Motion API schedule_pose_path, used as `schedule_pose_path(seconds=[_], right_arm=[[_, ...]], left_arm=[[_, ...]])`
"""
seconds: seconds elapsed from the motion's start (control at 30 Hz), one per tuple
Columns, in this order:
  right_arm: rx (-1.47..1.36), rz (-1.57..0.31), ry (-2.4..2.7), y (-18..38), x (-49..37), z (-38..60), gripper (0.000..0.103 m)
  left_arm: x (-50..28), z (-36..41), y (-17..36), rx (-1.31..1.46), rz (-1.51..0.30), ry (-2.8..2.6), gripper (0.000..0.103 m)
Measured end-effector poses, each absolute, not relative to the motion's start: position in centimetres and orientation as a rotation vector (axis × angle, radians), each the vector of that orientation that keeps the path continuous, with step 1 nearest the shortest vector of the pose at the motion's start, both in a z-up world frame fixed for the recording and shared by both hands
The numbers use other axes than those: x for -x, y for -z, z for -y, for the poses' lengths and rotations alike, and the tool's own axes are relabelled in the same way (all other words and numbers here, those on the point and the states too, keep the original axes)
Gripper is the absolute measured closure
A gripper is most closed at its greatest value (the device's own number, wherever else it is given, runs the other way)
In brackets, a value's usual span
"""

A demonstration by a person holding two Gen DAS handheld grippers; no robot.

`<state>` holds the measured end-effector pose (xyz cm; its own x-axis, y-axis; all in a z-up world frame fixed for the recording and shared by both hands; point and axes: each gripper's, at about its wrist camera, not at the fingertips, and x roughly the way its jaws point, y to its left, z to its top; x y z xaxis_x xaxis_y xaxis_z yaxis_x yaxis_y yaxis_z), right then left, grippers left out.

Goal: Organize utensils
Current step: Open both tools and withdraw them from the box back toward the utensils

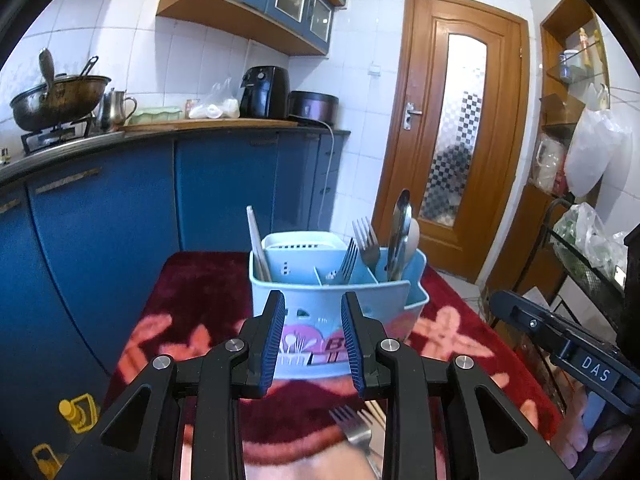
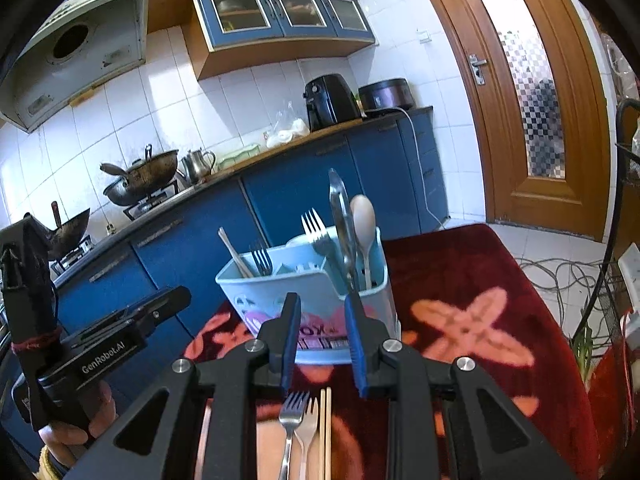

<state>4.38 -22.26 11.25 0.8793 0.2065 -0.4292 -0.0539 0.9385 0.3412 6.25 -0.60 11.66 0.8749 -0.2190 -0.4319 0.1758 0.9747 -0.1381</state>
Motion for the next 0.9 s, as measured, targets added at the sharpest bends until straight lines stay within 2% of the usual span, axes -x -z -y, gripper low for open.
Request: schedule_pose_path(seconds=[0.9], right_arm=[[-0.353, -0.705, -0.082, -4.8, -2.2, 23.4, 0.078]], left_arm=[[-5.2, 0.9, -6.8, 0.113, -0.668, 0.226, 0.073]])
